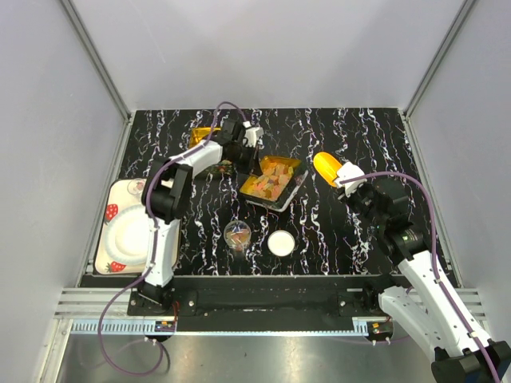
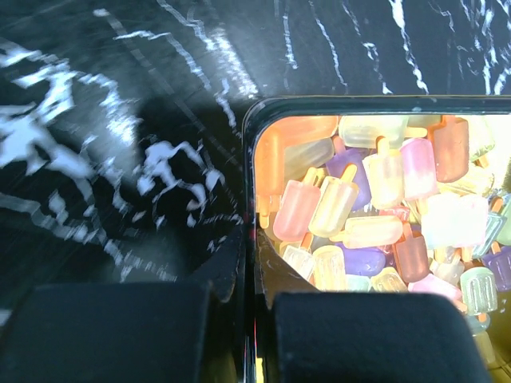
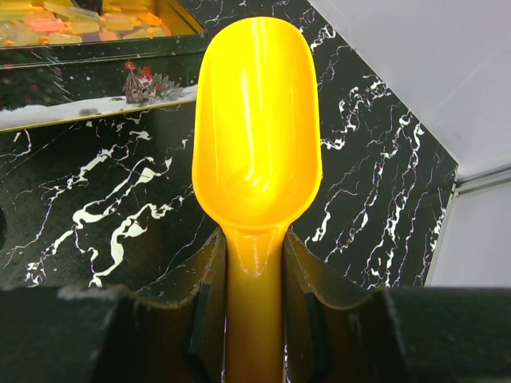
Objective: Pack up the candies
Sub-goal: Adjust the storage box at the center of the board.
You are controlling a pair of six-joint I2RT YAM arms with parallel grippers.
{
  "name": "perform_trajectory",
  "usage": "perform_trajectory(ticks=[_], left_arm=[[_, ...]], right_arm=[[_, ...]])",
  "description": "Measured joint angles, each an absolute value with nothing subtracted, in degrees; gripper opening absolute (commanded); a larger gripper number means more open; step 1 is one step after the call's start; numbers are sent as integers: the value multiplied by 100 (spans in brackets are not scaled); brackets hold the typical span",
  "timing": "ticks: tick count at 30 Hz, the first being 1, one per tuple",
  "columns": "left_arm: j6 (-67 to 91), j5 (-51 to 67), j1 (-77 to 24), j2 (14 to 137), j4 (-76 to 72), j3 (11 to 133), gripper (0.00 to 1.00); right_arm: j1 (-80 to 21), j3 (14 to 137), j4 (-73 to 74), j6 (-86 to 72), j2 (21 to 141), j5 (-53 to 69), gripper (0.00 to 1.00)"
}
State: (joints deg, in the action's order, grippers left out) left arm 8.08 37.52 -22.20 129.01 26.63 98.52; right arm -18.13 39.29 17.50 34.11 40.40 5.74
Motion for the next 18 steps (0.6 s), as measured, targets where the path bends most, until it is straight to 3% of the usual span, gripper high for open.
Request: perform_trajectory(ticks=[18], left_arm=[[1406, 2633, -2220, 11660, 1122, 8759, 0]], right_arm=[[-1813, 3929, 1750, 3411, 4042, 572, 0]])
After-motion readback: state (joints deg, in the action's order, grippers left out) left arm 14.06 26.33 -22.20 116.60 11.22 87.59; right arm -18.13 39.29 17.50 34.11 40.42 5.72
